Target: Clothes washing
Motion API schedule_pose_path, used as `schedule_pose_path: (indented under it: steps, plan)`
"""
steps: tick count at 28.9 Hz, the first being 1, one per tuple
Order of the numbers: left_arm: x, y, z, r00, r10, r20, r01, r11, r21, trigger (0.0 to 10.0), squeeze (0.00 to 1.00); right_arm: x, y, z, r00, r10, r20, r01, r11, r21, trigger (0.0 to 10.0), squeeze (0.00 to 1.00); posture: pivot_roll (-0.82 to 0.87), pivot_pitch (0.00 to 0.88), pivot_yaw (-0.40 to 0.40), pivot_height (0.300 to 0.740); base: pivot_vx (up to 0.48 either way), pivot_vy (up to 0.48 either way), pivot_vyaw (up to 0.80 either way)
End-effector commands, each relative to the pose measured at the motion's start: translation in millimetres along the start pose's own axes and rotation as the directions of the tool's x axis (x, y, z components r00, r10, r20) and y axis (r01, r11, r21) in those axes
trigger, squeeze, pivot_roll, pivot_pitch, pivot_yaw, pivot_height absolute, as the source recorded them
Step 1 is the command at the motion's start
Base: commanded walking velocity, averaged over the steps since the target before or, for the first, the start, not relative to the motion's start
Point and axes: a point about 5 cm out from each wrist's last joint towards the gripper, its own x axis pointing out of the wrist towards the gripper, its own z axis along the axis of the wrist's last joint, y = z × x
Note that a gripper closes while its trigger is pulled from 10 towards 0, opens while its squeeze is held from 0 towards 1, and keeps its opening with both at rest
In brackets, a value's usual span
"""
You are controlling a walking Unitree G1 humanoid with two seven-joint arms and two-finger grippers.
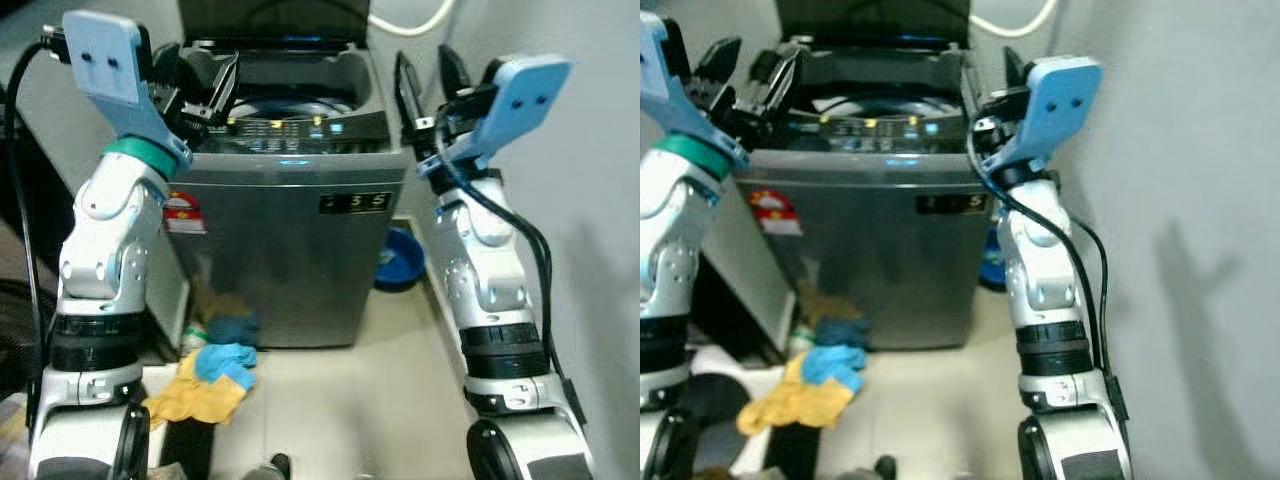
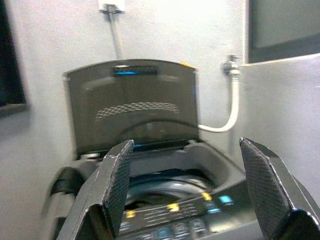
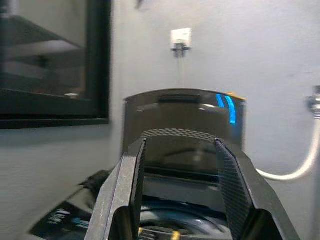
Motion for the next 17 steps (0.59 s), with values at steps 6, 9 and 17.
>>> schedule_pose_path:
  steps: [6,9,17]
  plan:
    - [-0.4,-5.2,-5.2,0.999,-0.040,-0.029,0.041,0.999,0.013,10.0,0.00,-2.1,1.3,-3.1,1.000,0.014,-0.017,-0.014,1.000,-0.012,10.0,0.00,0.06,0.004,0.037,0.740,0.000,0.000,0.80]
    - [-0.4,-7.4,-5.6,0.998,-0.059,-0.030,0.059,0.998,0.017,10.0,0.00,-3.3,1.4,-4.6,1.000,0.014,-0.022,-0.014,1.000,-0.016,10.0,0.00,0.06,0.005,0.038,0.740,0.000,0.000,0.79]
    - [0.0,-8.5,-5.7,0.997,-0.068,-0.031,0.068,0.998,0.018,10.0,0.00,-3.9,0.8,-5.5,1.000,0.011,-0.025,-0.012,1.000,-0.017,10.0,0.00,0.06,0.006,0.038,0.740,0.000,0.000,0.79]
